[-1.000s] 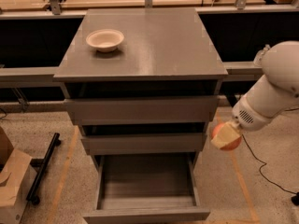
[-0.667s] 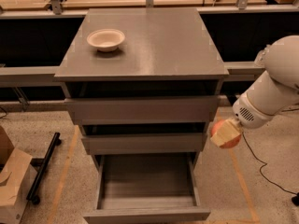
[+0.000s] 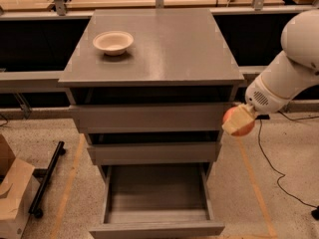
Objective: Pick apple from bottom drawer and place on counter
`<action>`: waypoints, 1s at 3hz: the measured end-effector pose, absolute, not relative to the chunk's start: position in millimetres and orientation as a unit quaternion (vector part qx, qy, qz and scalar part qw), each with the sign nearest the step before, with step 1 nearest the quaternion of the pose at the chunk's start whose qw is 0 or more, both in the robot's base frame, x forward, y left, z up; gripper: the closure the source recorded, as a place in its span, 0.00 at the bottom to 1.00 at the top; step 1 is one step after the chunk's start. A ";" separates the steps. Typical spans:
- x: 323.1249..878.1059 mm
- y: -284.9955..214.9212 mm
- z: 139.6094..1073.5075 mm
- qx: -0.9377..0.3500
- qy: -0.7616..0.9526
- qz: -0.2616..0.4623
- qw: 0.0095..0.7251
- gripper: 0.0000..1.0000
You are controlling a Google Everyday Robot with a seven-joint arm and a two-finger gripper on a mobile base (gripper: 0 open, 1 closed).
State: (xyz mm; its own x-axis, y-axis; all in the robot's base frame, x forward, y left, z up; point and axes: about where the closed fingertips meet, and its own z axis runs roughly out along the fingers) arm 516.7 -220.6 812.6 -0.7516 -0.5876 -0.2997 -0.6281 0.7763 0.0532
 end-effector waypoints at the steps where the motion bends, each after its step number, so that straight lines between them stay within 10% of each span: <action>1: 556.5 -222.9 857.7 -0.334 0.927 0.060 0.162 1.00; 3: 662.8 -201.5 919.1 -0.305 0.905 0.108 0.275 1.00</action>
Offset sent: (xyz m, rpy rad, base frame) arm 0.1490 -0.0052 0.1391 0.1352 -0.2583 -0.0003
